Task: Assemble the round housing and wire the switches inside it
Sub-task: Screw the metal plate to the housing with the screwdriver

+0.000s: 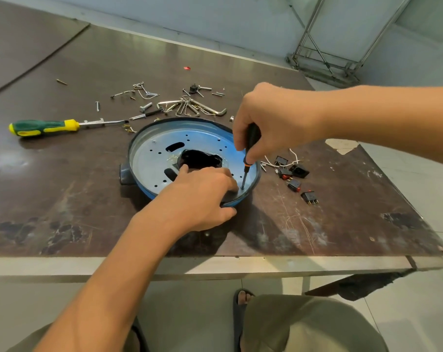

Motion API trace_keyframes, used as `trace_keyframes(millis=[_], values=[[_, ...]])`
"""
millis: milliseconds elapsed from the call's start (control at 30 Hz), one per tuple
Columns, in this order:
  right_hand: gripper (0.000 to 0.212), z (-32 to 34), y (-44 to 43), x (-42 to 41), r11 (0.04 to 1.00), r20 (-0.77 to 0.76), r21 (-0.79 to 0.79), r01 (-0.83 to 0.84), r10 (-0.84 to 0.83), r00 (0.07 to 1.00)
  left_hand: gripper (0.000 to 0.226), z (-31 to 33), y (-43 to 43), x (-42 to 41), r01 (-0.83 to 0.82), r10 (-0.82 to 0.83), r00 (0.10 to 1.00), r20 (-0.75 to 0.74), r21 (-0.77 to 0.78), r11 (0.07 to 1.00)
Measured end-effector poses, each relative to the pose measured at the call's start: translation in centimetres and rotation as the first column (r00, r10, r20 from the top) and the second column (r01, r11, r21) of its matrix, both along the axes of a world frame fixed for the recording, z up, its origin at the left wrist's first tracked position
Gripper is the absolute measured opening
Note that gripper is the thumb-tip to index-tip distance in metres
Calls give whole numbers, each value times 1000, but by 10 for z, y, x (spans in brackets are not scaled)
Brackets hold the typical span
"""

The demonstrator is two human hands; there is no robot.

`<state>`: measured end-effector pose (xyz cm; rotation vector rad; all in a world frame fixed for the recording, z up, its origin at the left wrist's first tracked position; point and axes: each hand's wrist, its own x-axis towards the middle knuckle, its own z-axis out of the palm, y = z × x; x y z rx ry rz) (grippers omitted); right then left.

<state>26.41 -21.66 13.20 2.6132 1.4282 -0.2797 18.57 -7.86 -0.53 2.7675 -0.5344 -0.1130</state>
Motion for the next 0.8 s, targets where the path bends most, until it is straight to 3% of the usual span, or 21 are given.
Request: trace_keyframes(millis=[133, 233, 367, 433, 500, 633, 700, 800], values=[[21, -12, -8, 0, 998, 77, 62, 7, -12, 997, 46, -2, 1, 1, -3, 3, 1000, 1, -8, 1000], [36, -13, -11, 8, 979, 155, 30, 203, -205, 966, 42, -4, 0, 2, -6, 6, 1000, 10, -25, 1000], [31, 13, -16, 11, 927, -173, -203, 317, -352, 920, 41, -5, 0, 1, -6, 7, 1000, 19, -35, 999], [21, 19, -21, 9, 936, -209, -204, 285, -326, 922, 41, -5, 0, 1, -7, 8, 1000, 27, -38, 999], [16, 15, -21, 3, 961, -135, -147, 235, -255, 957, 41, -4, 0, 0, -9, 11, 999, 31, -33, 999], [50, -3, -18, -1, 968, 125, 18, 249, -249, 960, 42, -3, 0, 0, -11, 12, 999, 31, -41, 999], [57, -4, -18, 0, 950, 168, 5, 313, -309, 936, 43, -3, 0, 0, -13, 14, 999, 31, -52, 999], [50, 9, -21, 0, 924, -111, -118, 365, -377, 919, 44, -3, 0, 0, -14, 15, 1000, 26, -41, 999]])
